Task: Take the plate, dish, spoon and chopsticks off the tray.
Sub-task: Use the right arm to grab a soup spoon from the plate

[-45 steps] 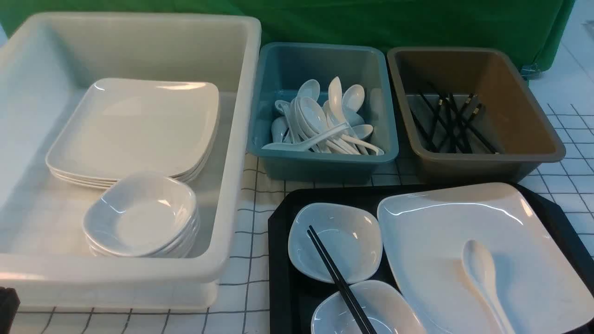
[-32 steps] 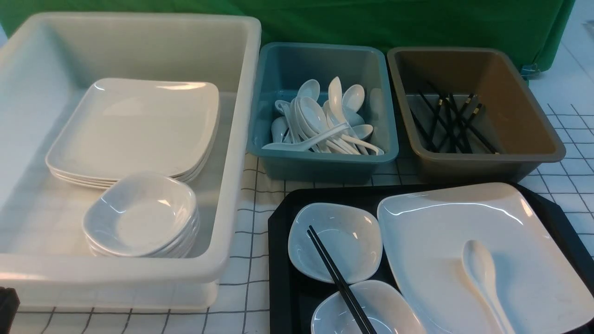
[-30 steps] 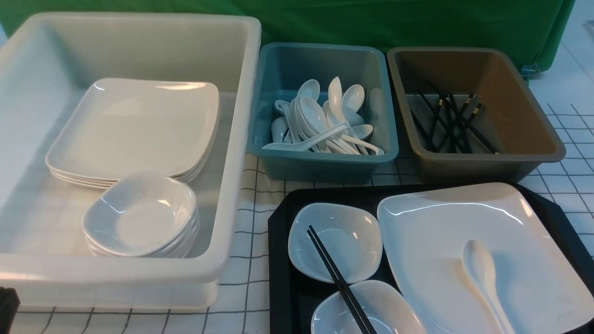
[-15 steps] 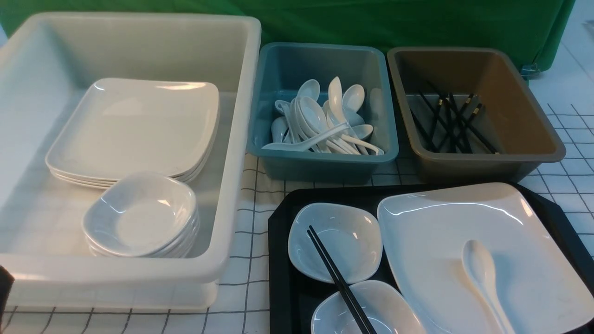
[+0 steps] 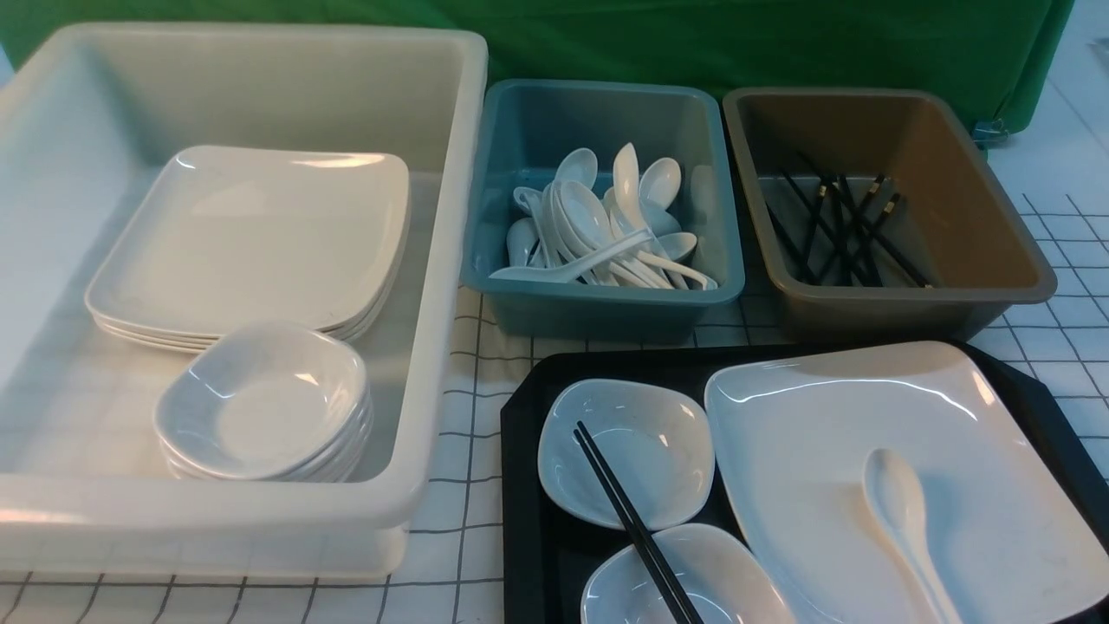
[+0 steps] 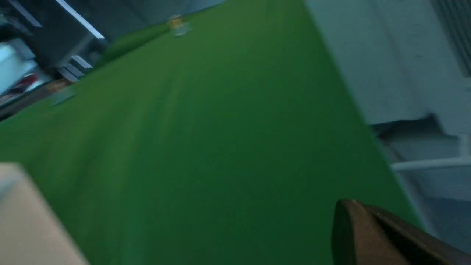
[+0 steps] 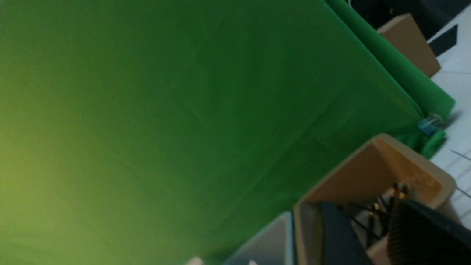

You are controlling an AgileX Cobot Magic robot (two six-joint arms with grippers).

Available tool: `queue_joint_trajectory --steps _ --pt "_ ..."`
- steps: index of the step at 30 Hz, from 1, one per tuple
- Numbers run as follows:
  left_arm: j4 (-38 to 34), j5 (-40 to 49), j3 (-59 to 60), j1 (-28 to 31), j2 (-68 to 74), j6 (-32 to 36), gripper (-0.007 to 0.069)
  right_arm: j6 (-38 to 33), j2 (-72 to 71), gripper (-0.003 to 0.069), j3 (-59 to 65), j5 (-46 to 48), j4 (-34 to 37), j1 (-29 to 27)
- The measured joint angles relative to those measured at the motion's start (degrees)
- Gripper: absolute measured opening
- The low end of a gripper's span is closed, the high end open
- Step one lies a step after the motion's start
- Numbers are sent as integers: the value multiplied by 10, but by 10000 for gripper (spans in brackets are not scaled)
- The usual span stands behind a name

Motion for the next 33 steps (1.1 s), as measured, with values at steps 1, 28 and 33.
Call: queue_joint_trajectory --steps 1,28,33 --pt "46 22 -31 0 5 -22 6 -2 0 242 0 -6 1 0" --pt "-67 857 -447 -68 564 471 -3 -354 544 -1 -463 706 -117 120" --pt "-78 784 -447 -248 582 455 -3 -370 668 0 -477 719 -118 120"
